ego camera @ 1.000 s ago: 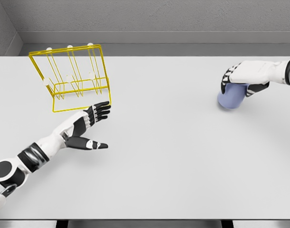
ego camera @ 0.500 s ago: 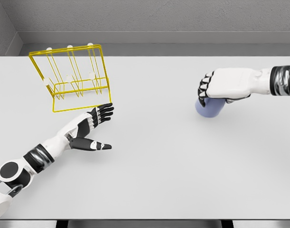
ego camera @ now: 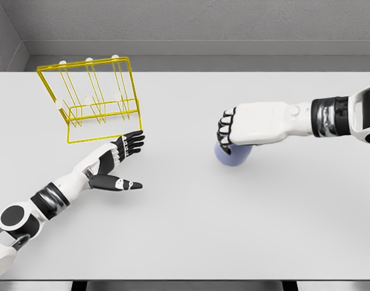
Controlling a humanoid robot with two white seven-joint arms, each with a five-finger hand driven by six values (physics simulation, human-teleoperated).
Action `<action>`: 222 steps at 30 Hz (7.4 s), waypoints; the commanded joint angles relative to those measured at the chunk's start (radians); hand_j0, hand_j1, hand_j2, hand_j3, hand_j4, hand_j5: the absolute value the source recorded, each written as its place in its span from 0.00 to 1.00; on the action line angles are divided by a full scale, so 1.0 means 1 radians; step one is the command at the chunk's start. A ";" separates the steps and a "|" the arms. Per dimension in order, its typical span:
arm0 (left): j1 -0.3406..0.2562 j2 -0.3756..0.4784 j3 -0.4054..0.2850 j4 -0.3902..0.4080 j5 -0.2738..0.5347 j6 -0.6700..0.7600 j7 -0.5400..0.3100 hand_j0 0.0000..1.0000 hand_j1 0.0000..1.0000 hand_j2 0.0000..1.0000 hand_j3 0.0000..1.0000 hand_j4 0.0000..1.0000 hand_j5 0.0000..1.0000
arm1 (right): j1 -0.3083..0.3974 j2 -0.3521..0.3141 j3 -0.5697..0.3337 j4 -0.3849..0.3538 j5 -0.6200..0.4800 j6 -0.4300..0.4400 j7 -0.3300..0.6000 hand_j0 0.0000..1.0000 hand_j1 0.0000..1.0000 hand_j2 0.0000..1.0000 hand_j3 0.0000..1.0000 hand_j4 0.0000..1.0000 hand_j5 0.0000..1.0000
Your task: Place the cup on the cup holder with both arms
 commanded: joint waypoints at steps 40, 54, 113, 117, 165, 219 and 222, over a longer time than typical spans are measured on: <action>-0.009 0.000 -0.006 0.005 0.003 0.000 0.000 1.00 1.00 1.00 1.00 1.00 1.00 | 0.009 0.191 0.087 0.065 0.103 0.003 -0.001 0.82 0.82 0.82 0.82 0.82 0.82; -0.011 0.000 -0.006 0.004 0.003 0.000 0.000 1.00 1.00 1.00 1.00 1.00 1.00 | 0.009 0.180 0.076 0.069 0.172 0.003 -0.001 0.99 0.99 0.99 0.99 0.99 0.99; -0.213 -0.233 -0.150 0.073 -0.054 0.133 0.011 1.00 1.00 1.00 1.00 1.00 1.00 | 0.759 0.185 -1.007 0.053 -0.282 0.003 -0.001 1.00 1.00 1.00 1.00 1.00 1.00; -0.221 -0.253 -0.150 0.093 -0.054 0.133 0.011 1.00 1.00 1.00 1.00 1.00 1.00 | 0.759 0.185 -1.007 0.052 -0.284 0.003 -0.001 1.00 1.00 1.00 1.00 1.00 1.00; -0.236 -0.368 -0.166 0.194 -0.111 0.155 0.009 0.84 0.84 0.84 0.84 0.84 0.84 | 0.765 0.186 -1.025 0.053 -0.282 0.003 -0.001 1.00 1.00 1.00 1.00 1.00 1.00; -0.235 0.031 -0.022 -0.093 -0.100 0.021 0.015 0.71 0.71 0.71 0.71 0.71 0.71 | 0.770 0.186 -1.028 0.053 -0.284 0.003 -0.001 1.00 1.00 1.00 1.00 1.00 1.00; -0.235 0.043 -0.017 -0.099 -0.099 0.014 0.015 0.71 0.71 0.71 0.71 0.71 0.71 | 0.770 0.186 -1.028 0.055 -0.284 0.003 -0.001 1.00 1.00 1.00 1.00 1.00 1.00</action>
